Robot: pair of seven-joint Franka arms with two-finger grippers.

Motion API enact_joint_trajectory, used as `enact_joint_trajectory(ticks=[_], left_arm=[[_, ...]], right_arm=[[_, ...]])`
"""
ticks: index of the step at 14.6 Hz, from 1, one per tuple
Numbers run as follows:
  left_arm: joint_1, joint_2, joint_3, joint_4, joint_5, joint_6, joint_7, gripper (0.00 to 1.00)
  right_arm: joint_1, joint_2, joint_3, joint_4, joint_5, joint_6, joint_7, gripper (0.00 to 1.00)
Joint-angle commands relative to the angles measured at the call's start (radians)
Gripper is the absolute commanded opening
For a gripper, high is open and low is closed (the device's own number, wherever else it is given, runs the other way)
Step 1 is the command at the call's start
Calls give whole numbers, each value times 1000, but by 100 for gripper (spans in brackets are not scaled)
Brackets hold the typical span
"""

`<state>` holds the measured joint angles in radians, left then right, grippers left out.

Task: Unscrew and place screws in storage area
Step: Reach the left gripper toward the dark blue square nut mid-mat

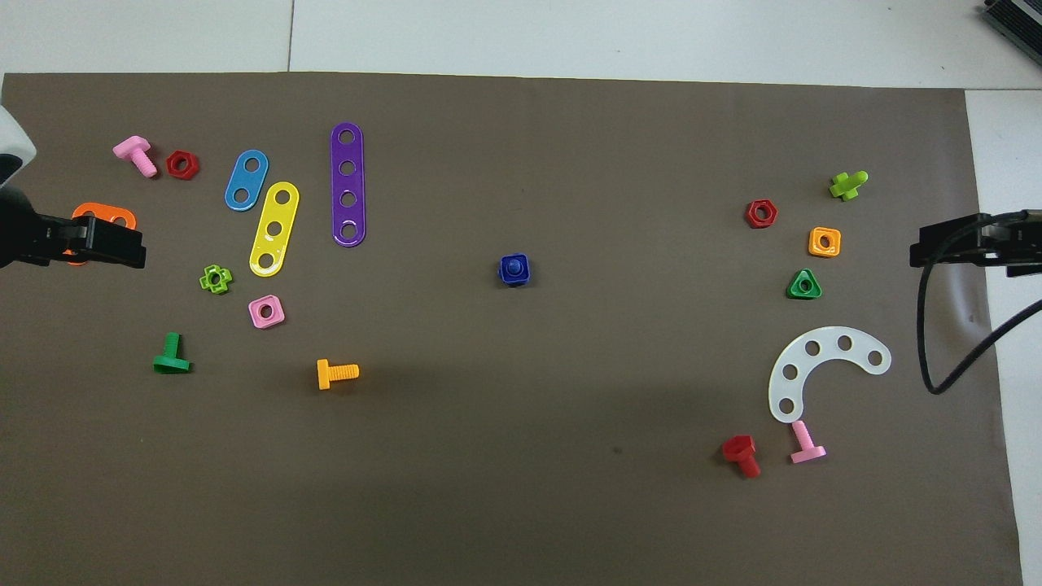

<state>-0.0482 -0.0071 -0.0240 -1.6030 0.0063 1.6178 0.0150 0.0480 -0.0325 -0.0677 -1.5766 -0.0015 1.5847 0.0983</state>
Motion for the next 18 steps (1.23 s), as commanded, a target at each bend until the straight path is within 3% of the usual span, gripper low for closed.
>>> enact_joint_trajectory(ticks=[1,9,13,18], left_arm=[[-1,-5,6,-8,-16,4,14,98],[-5,-5,4,-9,-16,4,13,99],[-13,-17,-8,-40,-17,23,-9,95],[-129,50,-10,-31,-103,74,-175,91]], right_arm=[[-4,-24,5,-25,18,-2,0,100],[-5,-24,3,-26,18,-3,-3,100],[-5,-26,5,-26,18,-6,-3,100],[-5,-27,5,-26,18,-8,-5,100]])
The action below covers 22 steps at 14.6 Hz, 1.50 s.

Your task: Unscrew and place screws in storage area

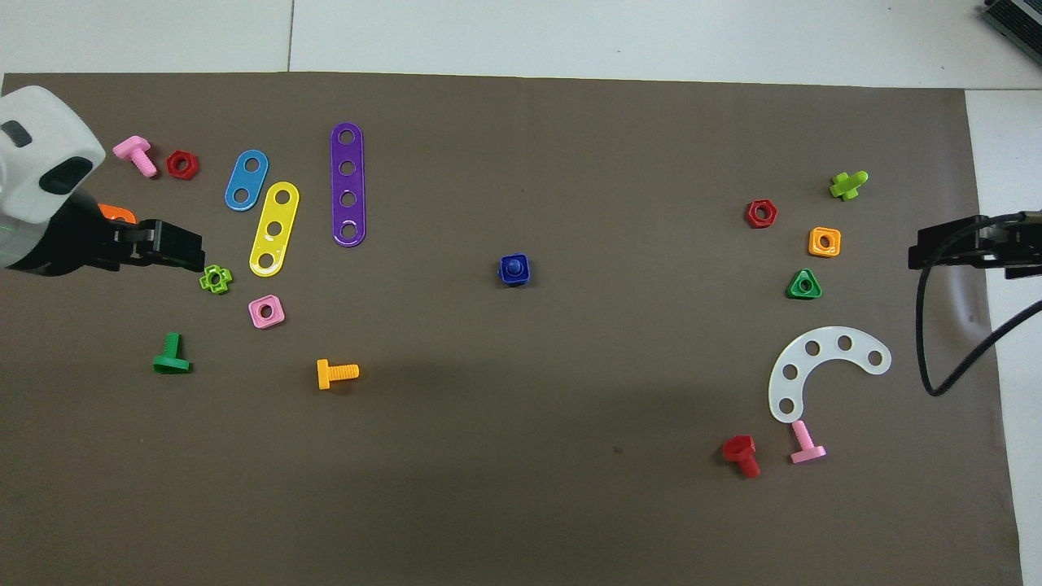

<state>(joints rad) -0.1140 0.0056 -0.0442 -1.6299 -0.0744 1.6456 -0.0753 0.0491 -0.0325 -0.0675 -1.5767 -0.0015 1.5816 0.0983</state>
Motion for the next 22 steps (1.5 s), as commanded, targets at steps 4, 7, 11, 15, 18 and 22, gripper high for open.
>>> enact_joint_trajectory(ticks=[4,7,11,15,18,22], left_arm=[[-188,157,12,33,-15,138,-269,91],[-253,212,10,35,-16,284,-394,91],[-334,327,16,105,-12,315,-431,90],[-420,485,20,221,79,345,-552,89],[-434,530,18,246,88,391,-566,88],[-457,563,18,236,93,474,-566,85]], right_arm=[[-6,-27,5,-26,20,-5,-5,100],[-6,-27,5,-26,18,-5,-5,100],[-6,-27,5,-26,18,-5,-6,100],[-6,-27,5,-26,20,-5,-6,100],[-6,-27,5,-26,20,-5,-6,100],[-6,-27,5,-26,20,-5,-8,100]])
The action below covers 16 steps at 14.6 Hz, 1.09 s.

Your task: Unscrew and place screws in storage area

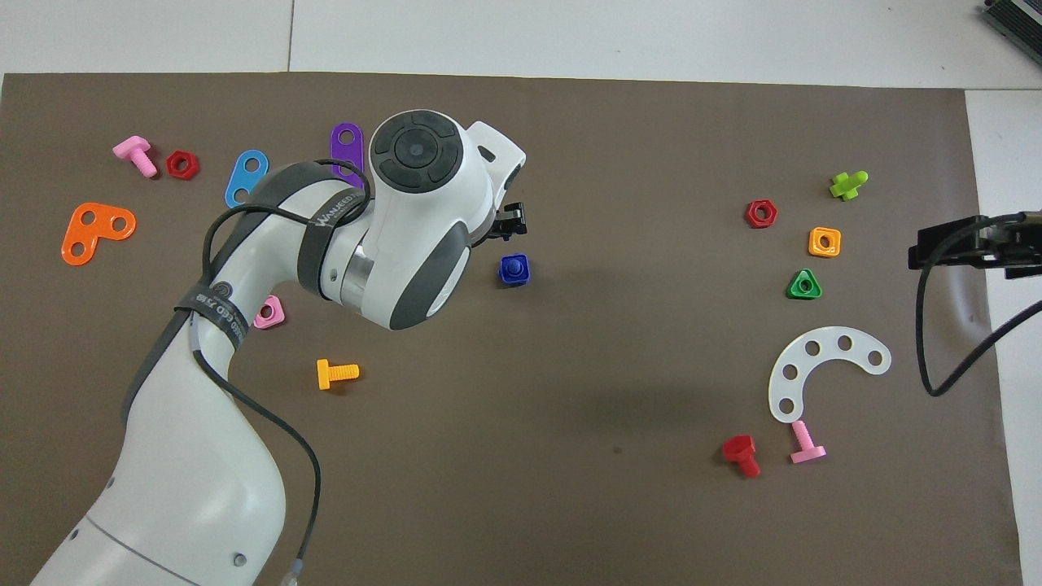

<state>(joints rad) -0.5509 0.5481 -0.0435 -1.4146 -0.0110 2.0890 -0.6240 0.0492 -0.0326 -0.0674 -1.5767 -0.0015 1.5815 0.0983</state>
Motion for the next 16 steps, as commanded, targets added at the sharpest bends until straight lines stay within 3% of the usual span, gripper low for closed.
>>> enact_joint_trajectory(ticks=[1,5,16], left_arm=[[-24,22,17,13,31,52,-17,85],[-37,19,16,-61,40,126,-10,84],[-83,76,17,-72,54,135,-14,80]], right_arm=[[-6,-27,5,-26,20,-5,-8,100],[-6,-27,5,-26,18,-5,-8,100],[-11,-29,5,-28,20,-5,-9,100]])
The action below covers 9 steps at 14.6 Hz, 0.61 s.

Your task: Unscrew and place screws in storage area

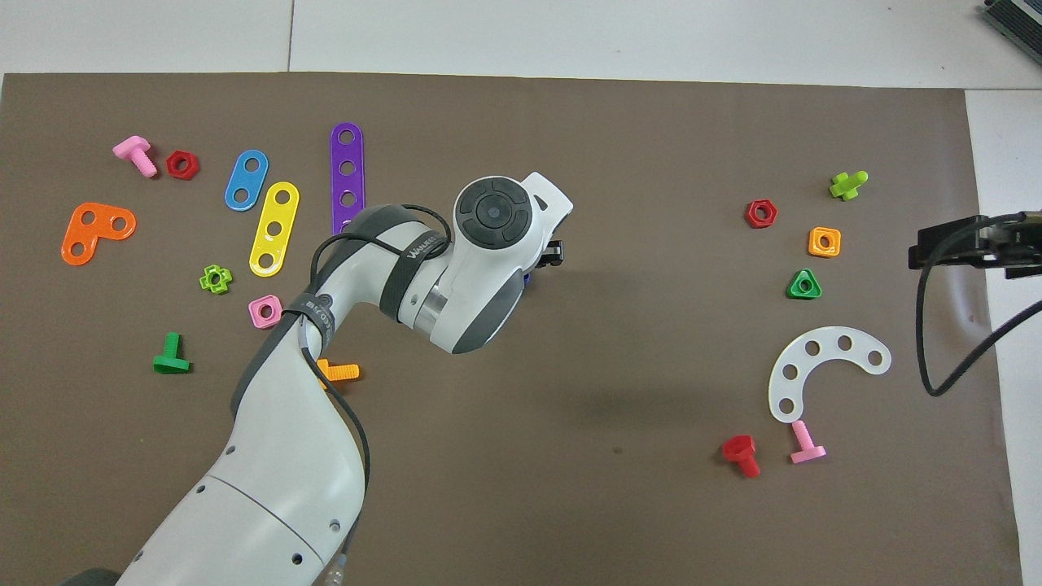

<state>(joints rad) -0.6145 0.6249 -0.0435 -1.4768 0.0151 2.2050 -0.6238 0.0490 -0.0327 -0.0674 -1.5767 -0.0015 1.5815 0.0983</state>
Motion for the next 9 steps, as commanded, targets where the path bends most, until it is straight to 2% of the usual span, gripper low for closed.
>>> enact_joint_trajectory(ticks=[1,9], left_arm=[[-19,-2,17,-19,28,19,-14,79],[-21,-5,17,-39,28,15,-16,69]], right_arm=[[-11,-29,5,-28,20,-5,-9,100],[-12,-29,5,-28,20,-5,-11,100]])
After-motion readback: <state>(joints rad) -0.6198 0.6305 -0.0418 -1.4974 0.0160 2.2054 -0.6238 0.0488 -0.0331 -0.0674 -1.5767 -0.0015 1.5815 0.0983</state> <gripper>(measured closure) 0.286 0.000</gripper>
